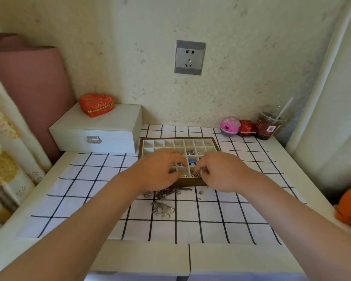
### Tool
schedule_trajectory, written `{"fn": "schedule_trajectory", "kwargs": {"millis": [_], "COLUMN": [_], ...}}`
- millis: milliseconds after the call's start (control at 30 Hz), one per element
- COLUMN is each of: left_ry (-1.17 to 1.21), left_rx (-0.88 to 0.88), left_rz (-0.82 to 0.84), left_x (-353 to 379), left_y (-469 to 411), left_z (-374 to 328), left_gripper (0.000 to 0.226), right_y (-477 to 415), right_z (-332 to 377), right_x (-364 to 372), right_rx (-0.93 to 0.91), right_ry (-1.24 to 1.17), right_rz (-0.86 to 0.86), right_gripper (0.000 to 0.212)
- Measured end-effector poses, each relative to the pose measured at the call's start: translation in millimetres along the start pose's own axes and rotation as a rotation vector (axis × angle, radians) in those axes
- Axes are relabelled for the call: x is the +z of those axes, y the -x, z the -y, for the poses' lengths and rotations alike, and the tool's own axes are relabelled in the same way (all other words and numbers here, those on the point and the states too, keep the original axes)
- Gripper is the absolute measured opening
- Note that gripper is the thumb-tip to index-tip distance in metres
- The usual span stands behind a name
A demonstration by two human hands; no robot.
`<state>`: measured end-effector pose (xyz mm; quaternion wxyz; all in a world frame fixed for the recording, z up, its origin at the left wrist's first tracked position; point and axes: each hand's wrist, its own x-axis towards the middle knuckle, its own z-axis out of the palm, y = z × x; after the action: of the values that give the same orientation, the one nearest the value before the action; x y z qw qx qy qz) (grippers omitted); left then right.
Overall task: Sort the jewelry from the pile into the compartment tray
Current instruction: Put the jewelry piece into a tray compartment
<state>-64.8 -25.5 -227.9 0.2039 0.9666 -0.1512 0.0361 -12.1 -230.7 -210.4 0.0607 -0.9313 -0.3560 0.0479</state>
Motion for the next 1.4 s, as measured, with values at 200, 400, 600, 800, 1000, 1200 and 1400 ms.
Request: {"fn": "schedule_trajectory", "kwargs": {"millis": [200, 400, 600, 800, 1000, 1200, 1400], "left_ry": [-0.025, -0.082, -0.155, -0.123, -0.108, -0.05, -0.039], "left_rx": [-0.035, -0.046, -0.005, -0.05, -0.078, -0.119, -0.113], "left_rz": [-0.102, -0.014, 0.077, 0.152, 0.204, 0.114, 0.153], "left_x": [-15.4, -12.2, -5.8, -10.4, -17.2, -14.3, -8.9], "left_y": [33.9, 68.3, 83.1, 85.5, 83.5, 79.4, 74.5], "left_z": [8.1, 5.9, 9.3, 12.6, 14.8, 8.6, 6.5], "left_gripper": [0.011, 0.011, 0.019, 0.015, 0.014, 0.016, 0.016], "right_y": [10.4, 10.9, 9.8, 12.2, 11.4, 6.9, 8.9], "right_z": [32.3, 59.1, 67.3, 64.0, 66.7, 65.8, 66.0], "right_x": [6.2, 23.9, 25.8, 23.9, 31.7, 26.5, 25.4], "right_rx": [-0.141, -0.268, -0.338, -0.253, -0.317, -0.312, -0.31], "right_ry": [-0.039, -0.052, 0.009, 0.018, -0.031, 0.018, -0.028], "right_rz": [-0.148, -0.097, -0.066, -0.022, -0.05, -0.026, -0.003], "right_gripper": [0.027, 0.027, 0.024, 0.016, 0.027, 0.015, 0.015]}}
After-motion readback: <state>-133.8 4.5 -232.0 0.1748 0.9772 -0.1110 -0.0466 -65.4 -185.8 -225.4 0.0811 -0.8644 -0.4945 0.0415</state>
